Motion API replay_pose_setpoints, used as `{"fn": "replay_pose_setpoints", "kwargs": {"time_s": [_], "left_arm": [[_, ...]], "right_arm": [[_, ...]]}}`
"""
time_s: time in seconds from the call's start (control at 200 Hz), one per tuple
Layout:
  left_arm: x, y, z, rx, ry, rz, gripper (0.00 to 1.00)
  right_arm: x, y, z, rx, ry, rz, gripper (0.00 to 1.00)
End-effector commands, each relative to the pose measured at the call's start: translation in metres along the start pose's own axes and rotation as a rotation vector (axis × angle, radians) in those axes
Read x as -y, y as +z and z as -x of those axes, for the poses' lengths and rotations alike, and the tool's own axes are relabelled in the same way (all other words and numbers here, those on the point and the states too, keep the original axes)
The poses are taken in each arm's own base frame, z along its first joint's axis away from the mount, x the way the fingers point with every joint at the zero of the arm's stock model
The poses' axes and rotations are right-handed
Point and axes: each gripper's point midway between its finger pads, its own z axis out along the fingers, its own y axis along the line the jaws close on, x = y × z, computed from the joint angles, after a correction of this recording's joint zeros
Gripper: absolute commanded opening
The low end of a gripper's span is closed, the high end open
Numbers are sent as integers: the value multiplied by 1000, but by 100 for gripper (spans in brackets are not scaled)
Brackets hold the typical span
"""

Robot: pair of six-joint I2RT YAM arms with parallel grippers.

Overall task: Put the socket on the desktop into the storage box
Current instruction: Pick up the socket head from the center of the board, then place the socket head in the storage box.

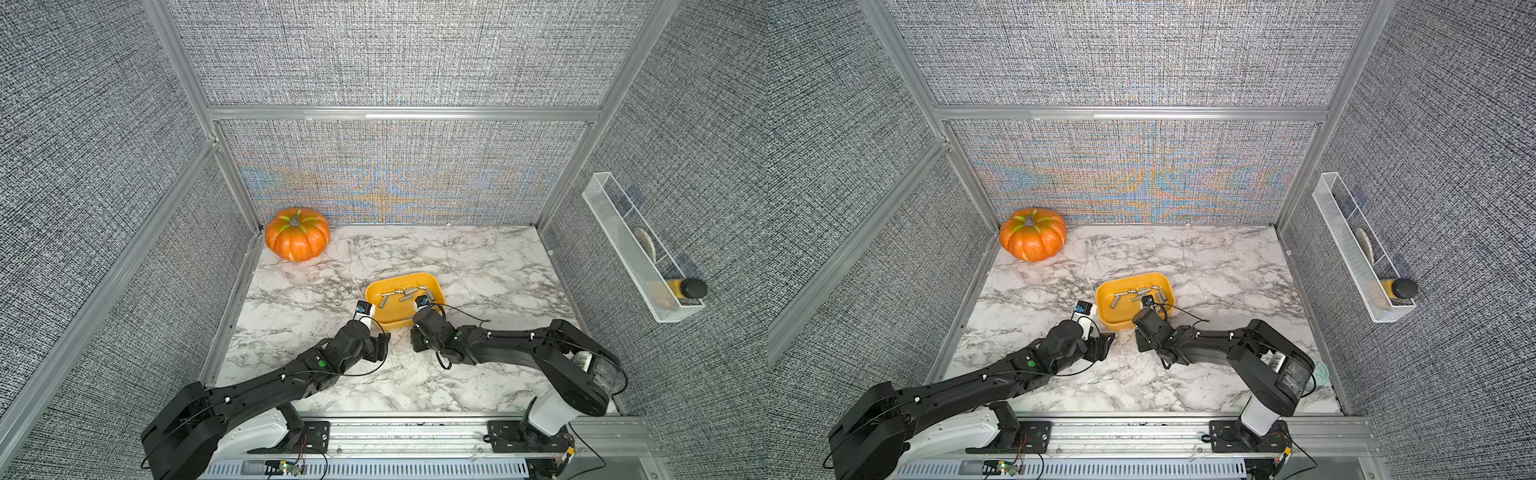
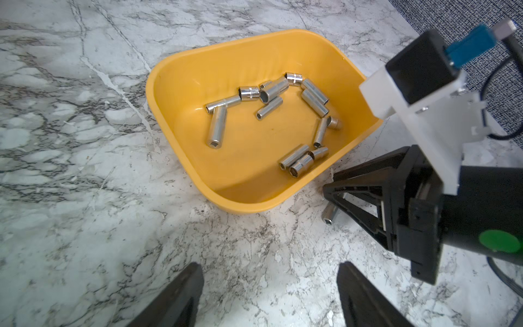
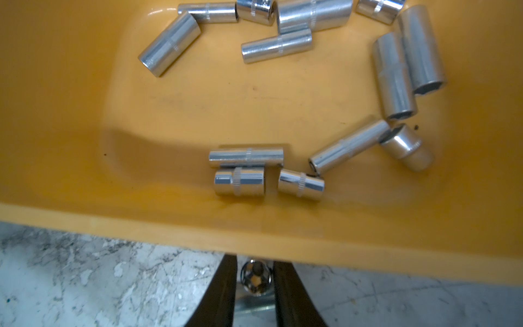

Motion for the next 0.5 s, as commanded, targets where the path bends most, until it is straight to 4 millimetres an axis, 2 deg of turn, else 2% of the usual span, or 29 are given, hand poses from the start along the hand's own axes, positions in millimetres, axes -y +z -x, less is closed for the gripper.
{"fn": "replay_pose_setpoints", "kwargs": {"time_s": [0.0,0.325,0.495], "left_arm": [[3,0,6,21,2,-12,79],[3,-1,6,22,3,-11,80],[2,-1,7,25,3,-8,79]], "right_arm": [[3,1,-2,-8,-13,-28,28],[-1,2,1,-6,-33,-48,23],[-4,-14,6,9,-50,-56,20]]}}
